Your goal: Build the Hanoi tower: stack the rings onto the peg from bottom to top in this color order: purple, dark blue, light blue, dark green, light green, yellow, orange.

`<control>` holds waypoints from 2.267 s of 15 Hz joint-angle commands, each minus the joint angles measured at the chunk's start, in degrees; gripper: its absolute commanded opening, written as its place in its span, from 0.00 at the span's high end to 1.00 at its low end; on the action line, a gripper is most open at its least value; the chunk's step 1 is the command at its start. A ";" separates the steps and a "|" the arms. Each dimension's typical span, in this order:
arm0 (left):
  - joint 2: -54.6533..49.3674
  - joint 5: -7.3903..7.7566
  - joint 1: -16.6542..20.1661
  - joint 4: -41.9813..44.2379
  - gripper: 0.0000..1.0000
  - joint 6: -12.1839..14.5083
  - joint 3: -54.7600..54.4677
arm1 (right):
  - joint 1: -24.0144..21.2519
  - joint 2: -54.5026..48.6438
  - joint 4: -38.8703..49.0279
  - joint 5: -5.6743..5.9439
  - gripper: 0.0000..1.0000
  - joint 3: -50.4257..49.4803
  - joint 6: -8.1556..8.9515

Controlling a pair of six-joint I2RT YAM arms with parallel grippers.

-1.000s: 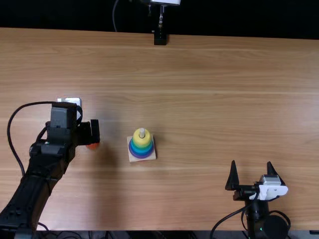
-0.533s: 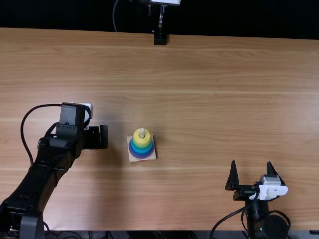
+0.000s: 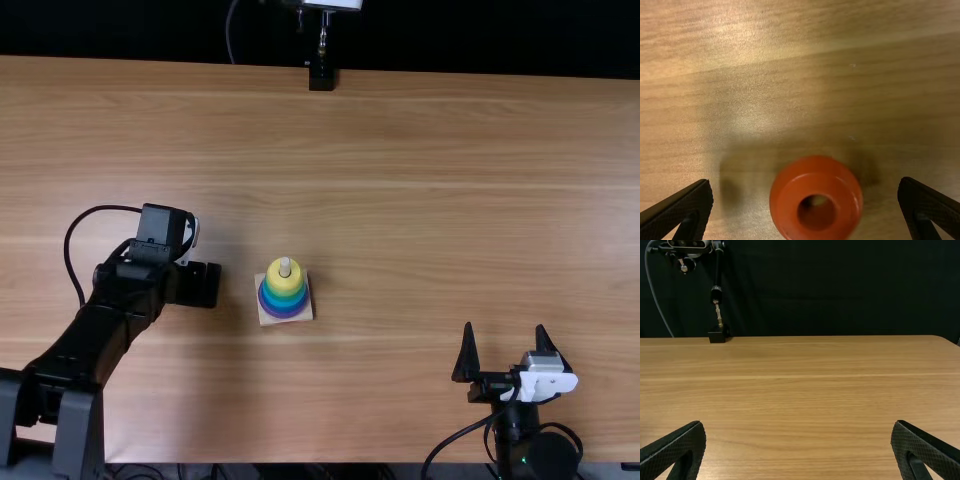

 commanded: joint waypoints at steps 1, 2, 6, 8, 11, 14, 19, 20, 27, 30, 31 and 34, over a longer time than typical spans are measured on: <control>1.19 -0.38 -0.61 0.00 0.00 1.21 2.33 | -0.38 -0.73 0.12 -0.36 0.00 -0.55 0.21; 1.28 -0.28 -0.61 0.10 0.00 1.21 2.33 | -0.38 -0.73 0.12 -0.36 0.00 -0.55 0.11; 2.51 -0.38 -0.87 0.31 0.01 1.52 2.33 | -0.38 -0.73 0.12 -0.36 0.00 -0.55 0.21; 2.60 -0.38 -1.40 0.31 0.26 1.52 2.24 | -0.38 -0.73 0.22 -0.36 0.00 -0.55 0.11; 2.51 -0.38 -1.58 0.31 0.94 1.63 2.24 | -0.38 -0.73 0.22 -0.36 0.00 -0.55 0.21; 2.33 -0.38 -2.10 0.10 1.00 1.63 2.33 | -0.38 -0.73 0.12 -0.36 0.00 -0.55 0.11; 1.81 -0.28 -2.28 -13.72 1.00 1.31 11.91 | -0.38 -0.73 0.22 -0.36 0.00 -0.55 0.21; 1.81 -0.17 -2.37 -18.25 1.00 1.31 15.42 | -0.38 -0.73 0.12 -0.36 0.00 -0.55 0.11; 0.84 -0.28 -9.40 -41.66 1.00 0.68 34.58 | -0.38 -0.73 0.12 -0.36 0.00 -0.55 0.11; 0.84 -0.28 -13.00 -46.31 1.00 -1.96 41.53 | -0.38 -0.73 0.12 -0.36 0.00 -0.55 0.21; 0.93 -0.28 -13.88 -47.47 1.00 -4.07 43.02 | -0.38 -0.73 0.12 -0.36 0.00 -0.55 0.21; 1.19 -0.28 -16.69 -47.78 1.00 -5.54 46.18 | -0.38 -0.73 0.12 -0.36 0.00 -0.55 0.21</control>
